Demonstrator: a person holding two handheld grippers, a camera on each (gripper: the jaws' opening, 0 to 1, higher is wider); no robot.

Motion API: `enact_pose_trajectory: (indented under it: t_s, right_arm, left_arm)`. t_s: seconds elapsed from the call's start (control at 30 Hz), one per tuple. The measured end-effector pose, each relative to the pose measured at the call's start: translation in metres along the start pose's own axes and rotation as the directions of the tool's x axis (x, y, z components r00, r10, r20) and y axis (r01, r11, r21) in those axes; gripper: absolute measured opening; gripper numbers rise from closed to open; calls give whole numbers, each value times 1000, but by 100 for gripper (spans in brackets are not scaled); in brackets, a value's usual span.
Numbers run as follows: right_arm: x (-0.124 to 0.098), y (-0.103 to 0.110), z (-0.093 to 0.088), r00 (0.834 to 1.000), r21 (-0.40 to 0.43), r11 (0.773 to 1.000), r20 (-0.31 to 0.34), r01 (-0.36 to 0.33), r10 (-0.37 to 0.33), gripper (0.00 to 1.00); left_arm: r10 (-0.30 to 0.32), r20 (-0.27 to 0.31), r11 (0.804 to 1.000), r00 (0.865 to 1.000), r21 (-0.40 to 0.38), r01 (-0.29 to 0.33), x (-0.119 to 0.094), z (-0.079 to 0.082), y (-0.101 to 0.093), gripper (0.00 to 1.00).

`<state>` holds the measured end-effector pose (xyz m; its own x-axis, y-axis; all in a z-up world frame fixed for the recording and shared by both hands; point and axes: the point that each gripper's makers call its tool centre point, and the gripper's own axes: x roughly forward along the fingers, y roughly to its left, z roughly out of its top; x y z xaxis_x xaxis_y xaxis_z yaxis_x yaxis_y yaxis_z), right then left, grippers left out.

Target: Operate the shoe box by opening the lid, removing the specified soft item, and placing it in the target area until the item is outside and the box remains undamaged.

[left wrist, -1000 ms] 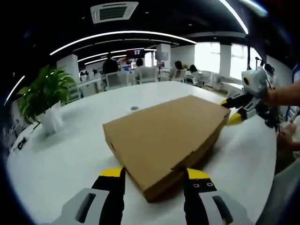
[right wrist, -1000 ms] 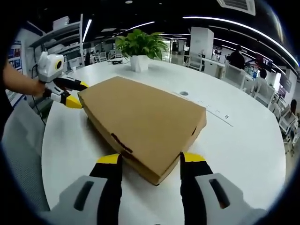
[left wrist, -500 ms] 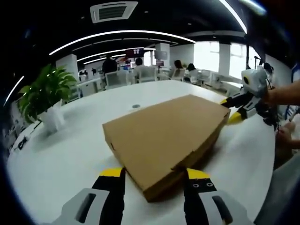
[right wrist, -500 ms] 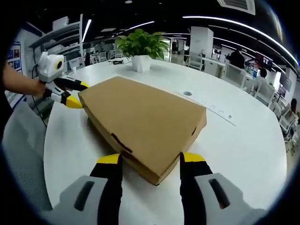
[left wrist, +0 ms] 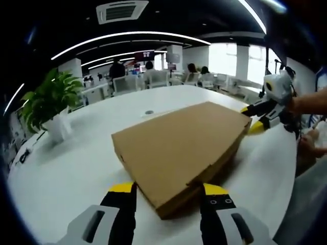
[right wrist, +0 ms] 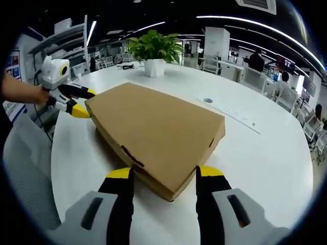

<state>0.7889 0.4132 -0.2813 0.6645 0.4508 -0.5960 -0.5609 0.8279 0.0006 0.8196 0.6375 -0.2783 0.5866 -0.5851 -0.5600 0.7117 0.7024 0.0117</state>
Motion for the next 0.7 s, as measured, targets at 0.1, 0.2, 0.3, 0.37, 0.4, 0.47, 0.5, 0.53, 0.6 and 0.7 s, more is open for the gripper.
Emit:
enact_pose_trajectory:
  t_s: [0.1,0.2,0.3,0.37,0.4,0.47,0.5,0.53,0.6,0.7]
  right_arm:
    - [-1,7,1,1000,4,1000,-1,4,-4,44]
    - [-2,11,1,1000,9,1000,-1,7,-7,44]
    - [-2,19,1,1000,20,1000,0,6,-6,44]
    - [-2,22,1,1000,24,1000,0,6,-6,44]
    - [-1,23,1,1000,25,1000,0,7,-7,44]
    - [-1,28,1,1000,26,1000,-1,10,-10,44]
    - [-1,30,1,1000,27,1000,-2,11,-11,44]
    - [0,31,2,1000,28,1000,-2,13,-13,44]
    - [0,36,2,1000,32,999,-4,15,-15,44]
    - [0,41,2,1000,35,999,-6,19,-19,44]
  left_arm:
    - [-6,-3,1000,1000,3,6,-3,-2,1,49]
    - [-12,-7,1000,1000,8,12,-7,-3,2,49]
    - [-19,-11,1000,1000,12,19,-11,-6,5,49]
    - [-23,-15,1000,1000,14,23,-13,-8,6,49]
    - [-24,-17,1000,1000,16,25,-14,-8,7,49]
    - [-28,-20,999,999,17,28,-17,-11,10,49]
    - [-30,-20,999,999,18,30,-18,-11,10,49]
    - [-32,-21,999,999,19,32,-19,-12,11,49]
    - [-35,-24,999,999,21,36,-22,-14,13,49]
    - [-41,-27,999,999,24,42,-25,-17,16,49]
